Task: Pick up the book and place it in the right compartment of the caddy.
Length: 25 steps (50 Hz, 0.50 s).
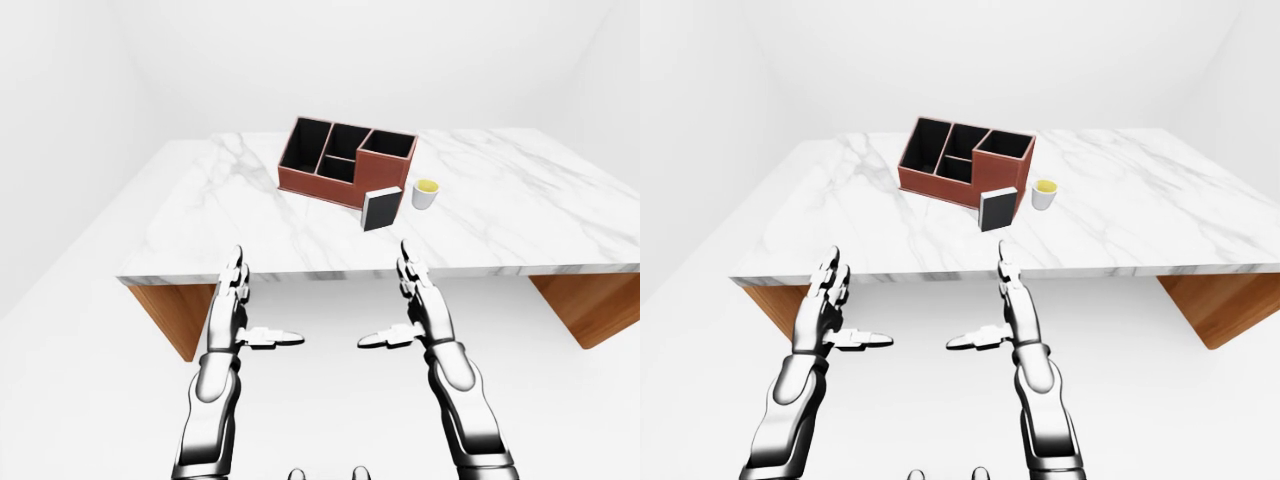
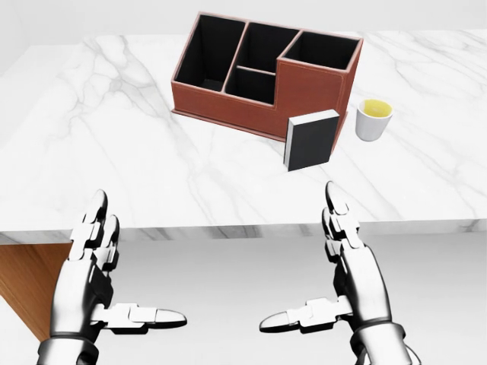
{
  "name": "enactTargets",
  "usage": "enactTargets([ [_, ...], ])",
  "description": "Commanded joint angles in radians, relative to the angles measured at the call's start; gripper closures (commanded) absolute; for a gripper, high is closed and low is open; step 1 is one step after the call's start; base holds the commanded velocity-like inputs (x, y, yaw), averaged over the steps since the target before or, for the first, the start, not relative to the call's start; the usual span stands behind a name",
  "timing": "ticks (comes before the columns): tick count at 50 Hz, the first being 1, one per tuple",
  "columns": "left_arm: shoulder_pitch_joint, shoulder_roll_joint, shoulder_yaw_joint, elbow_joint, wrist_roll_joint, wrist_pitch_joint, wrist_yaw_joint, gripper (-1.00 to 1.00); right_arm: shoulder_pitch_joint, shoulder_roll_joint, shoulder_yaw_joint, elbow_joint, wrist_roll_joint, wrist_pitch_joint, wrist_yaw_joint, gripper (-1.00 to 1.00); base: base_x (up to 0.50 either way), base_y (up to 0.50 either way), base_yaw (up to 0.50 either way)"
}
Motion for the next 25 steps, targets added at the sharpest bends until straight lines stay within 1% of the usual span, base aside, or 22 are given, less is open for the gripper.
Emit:
enactTargets([
  [1, -0.002, -0.004, 0.003, -0.031, -0.001, -0.015, 0.0, -1.0, -0.006, -0.008, -0.008, -0.042, 0.001, 0.02, 0.008, -1.0, 0.0, 0.0, 0.0],
  [2, -0.001, -0.004, 0.004, -0.039, 0.0, -0.015, 0.001, -1.0, -0.006, -0.007, -0.008, -0.05, 0.002, 0.027, 0.008, -1.0, 0.0, 0.0, 0.0],
  [3, -0.001, -0.003, 0.006, -0.057, -0.005, 0.004, 0.0, -1.0, -0.009, -0.007, -0.007, -0.056, 0.002, 0.031, 0.009, -1.0, 0.0, 0.0, 0.0],
  [4, -0.001, -0.003, 0.008, -0.069, -0.008, 0.013, -0.001, -1.0, -0.011, -0.007, -0.007, -0.061, 0.003, 0.033, 0.009, -1.0, 0.0, 0.0, 0.0],
  [7, -0.003, 0.0, 0.016, -0.102, -0.013, 0.025, -0.001, -1.0, -0.017, -0.008, -0.007, -0.087, 0.005, 0.05, 0.013, -1.0, 0.0, 0.0, 0.0],
  [8, -0.002, 0.0, 0.02, -0.122, -0.018, 0.033, -0.002, -1.0, -0.018, -0.009, -0.007, -0.097, 0.005, 0.055, 0.016, -1.0, 0.0, 0.0, 0.0],
  [10, 0.003, 0.002, 0.027, -0.161, -0.027, 0.057, -0.003, -1.0, -0.021, -0.011, -0.005, -0.131, 0.001, 0.076, 0.023, -1.0, 0.0, 0.0, 0.0],
  [11, 0.009, 0.004, 0.032, -0.19, -0.03, 0.069, -0.005, -1.0, -0.025, -0.013, -0.004, -0.151, -0.003, 0.079, 0.027, -1.0, 0.0, 0.0, 0.0],
  [13, 0.013, 0.006, 0.043, -0.231, -0.036, 0.085, -0.007, -1.0, -0.033, -0.015, -0.003, -0.176, -0.01, 0.079, 0.034, -1.0, 0.0, 0.0, 0.0],
  [14, 0.014, 0.007, 0.052, -0.261, -0.044, 0.102, -0.009, -1.0, -0.038, -0.016, -0.003, -0.193, -0.016, 0.079, 0.037, -1.0, 0.0, 0.0, 0.0],
  [19, 0.015, 0.012, 0.084, -0.361, -0.069, 0.15, -0.017, -1.0, -0.049, -0.023, 0.002, -0.281, -0.036, 0.079, 0.068, -1.0, 0.0, 0.0, 0.0],
  [25, 0.01, 0.012, 0.109, -0.432, -0.091, 0.15, -0.016, -1.0, -0.076, -0.027, 0.0, -0.384, -0.056, 0.079, 0.106, -1.0, 0.0, 0.0, 0.0],
])
